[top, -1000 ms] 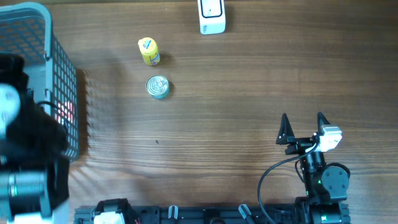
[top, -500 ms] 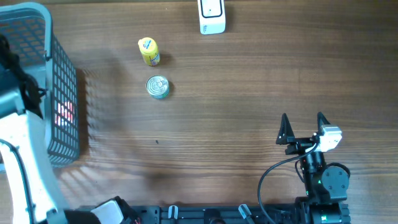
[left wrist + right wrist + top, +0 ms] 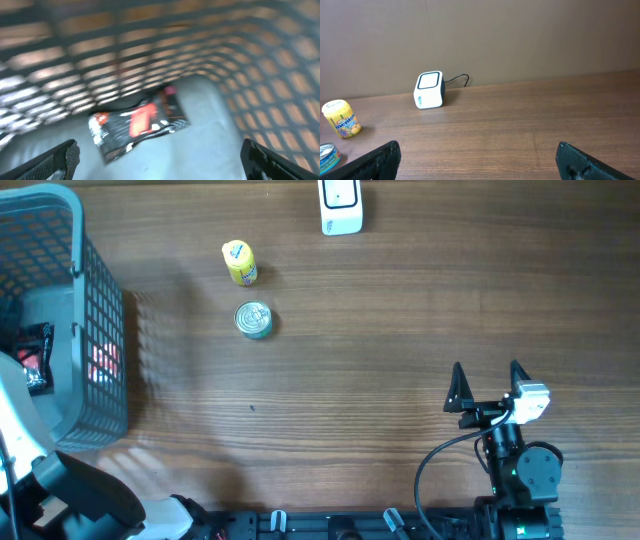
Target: Scan the item barcode
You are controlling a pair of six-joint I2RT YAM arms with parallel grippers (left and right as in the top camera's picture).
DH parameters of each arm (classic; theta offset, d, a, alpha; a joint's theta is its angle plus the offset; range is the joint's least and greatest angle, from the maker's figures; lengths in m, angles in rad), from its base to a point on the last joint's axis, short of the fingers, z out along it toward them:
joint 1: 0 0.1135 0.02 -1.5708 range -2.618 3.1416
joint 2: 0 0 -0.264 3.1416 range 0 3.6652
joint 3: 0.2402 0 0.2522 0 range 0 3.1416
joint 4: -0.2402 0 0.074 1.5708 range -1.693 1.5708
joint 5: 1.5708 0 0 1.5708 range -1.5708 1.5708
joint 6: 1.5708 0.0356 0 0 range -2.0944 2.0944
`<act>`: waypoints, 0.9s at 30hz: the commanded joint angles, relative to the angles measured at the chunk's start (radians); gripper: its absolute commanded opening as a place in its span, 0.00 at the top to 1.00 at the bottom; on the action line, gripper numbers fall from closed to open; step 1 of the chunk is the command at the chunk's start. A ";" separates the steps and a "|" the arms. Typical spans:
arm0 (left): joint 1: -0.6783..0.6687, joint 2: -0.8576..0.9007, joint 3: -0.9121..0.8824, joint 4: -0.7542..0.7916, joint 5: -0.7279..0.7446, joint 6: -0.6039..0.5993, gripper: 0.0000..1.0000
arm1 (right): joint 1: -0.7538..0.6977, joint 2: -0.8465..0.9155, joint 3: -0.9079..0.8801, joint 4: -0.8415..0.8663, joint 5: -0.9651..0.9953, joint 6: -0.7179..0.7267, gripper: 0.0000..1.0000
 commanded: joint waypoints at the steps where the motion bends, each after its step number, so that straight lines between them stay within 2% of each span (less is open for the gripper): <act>1: -0.009 0.011 0.003 0.042 0.180 0.459 0.00 | 0.002 -0.002 -0.008 0.005 -0.013 -0.004 0.00; 4: -0.006 0.026 0.003 0.068 0.180 0.600 0.00 | 0.002 -0.002 -0.008 0.005 -0.013 -0.004 0.00; 10: -0.006 0.091 0.003 0.090 0.179 0.780 0.00 | 0.002 -0.002 -0.008 0.005 -0.013 -0.004 0.00; 21: 0.026 0.304 0.003 0.078 0.172 0.810 0.00 | 0.002 -0.002 -0.008 0.005 -0.013 -0.004 0.00; 27: 0.059 0.346 0.003 0.070 0.175 0.832 0.00 | 0.002 -0.002 -0.008 0.005 -0.013 -0.004 0.00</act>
